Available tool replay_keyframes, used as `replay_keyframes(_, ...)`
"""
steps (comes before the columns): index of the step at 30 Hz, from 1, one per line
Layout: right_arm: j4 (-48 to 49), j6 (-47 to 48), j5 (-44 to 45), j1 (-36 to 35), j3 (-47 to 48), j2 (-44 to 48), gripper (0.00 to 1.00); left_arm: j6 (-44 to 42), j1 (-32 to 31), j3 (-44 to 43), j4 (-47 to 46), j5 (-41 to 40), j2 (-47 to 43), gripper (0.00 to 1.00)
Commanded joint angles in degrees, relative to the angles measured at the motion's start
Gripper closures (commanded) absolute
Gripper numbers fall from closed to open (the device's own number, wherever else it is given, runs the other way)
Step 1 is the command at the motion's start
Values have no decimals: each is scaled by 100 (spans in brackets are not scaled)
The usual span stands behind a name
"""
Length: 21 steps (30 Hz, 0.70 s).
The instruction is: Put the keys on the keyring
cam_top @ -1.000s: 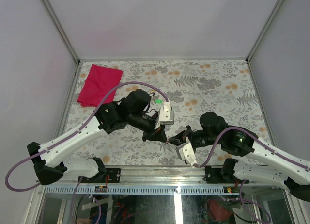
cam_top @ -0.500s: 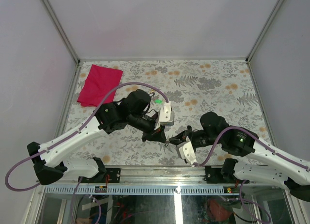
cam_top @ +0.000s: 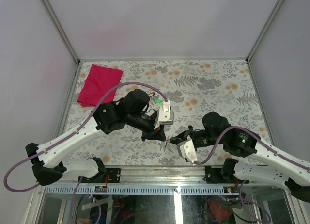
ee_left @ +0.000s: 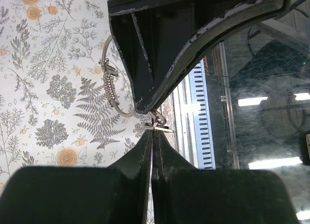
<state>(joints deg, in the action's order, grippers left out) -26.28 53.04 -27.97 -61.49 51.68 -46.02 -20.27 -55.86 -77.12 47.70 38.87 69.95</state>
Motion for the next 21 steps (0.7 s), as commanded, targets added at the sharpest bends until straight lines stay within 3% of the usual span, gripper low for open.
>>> replay_keyframes(1, 325, -275, 28, 15, 92, 144, 100, -61, -31, -117, 81, -265, -129, 100)
replay_keyframes(21, 685, -1478, 331, 15, 33, 201, 100, 30, -35, 4, 108, -601, -270, 100)
